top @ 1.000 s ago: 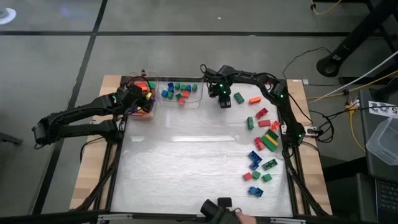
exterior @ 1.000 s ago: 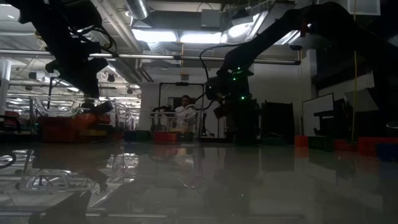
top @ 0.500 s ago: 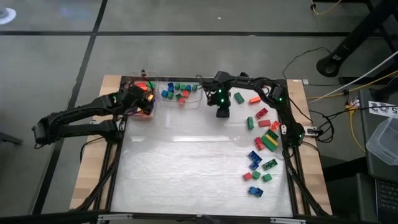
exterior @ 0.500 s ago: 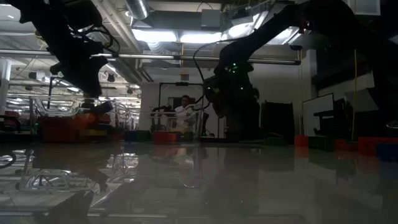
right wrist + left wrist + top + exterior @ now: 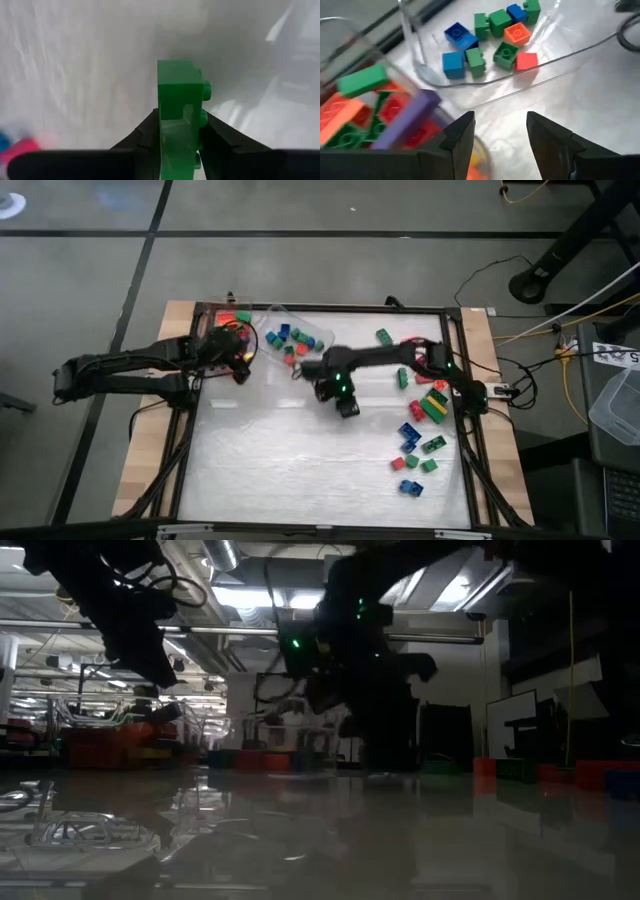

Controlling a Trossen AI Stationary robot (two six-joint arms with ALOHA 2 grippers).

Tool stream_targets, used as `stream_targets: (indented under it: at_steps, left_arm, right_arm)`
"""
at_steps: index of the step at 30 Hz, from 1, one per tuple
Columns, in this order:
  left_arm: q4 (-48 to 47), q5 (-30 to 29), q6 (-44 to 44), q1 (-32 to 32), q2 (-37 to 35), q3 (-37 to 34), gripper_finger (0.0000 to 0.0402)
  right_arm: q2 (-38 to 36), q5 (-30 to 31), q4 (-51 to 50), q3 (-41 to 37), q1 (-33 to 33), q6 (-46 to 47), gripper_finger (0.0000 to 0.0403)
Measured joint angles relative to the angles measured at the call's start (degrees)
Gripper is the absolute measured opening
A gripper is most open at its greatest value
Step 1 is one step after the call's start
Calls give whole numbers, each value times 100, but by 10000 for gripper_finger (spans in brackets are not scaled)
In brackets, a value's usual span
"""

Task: Sort blocks by size
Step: Put the large green game piece into the left transparent bin

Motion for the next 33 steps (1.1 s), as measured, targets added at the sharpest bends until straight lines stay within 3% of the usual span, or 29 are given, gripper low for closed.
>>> stream_targets:
  at_steps: [8, 11, 30, 33]
  left_arm:
    - [0, 52, -240, -408, 2, 0, 169]
    - [-4, 53, -435, -508, 2, 0, 169]
    - [-10, 53, -708, -951, 4, 0, 169]
    - [-8, 53, -726, -949, 7, 0, 169]
  right_arm:
    - [-9, 1999, 703, 0, 665, -149, 96]
    - [-9, 2346, 843, 0, 591, -144, 95]
    - [-11, 2560, 1565, 7, -1425, 35, 96]
    - [-16, 2122, 1610, 7, -1670, 94, 97]
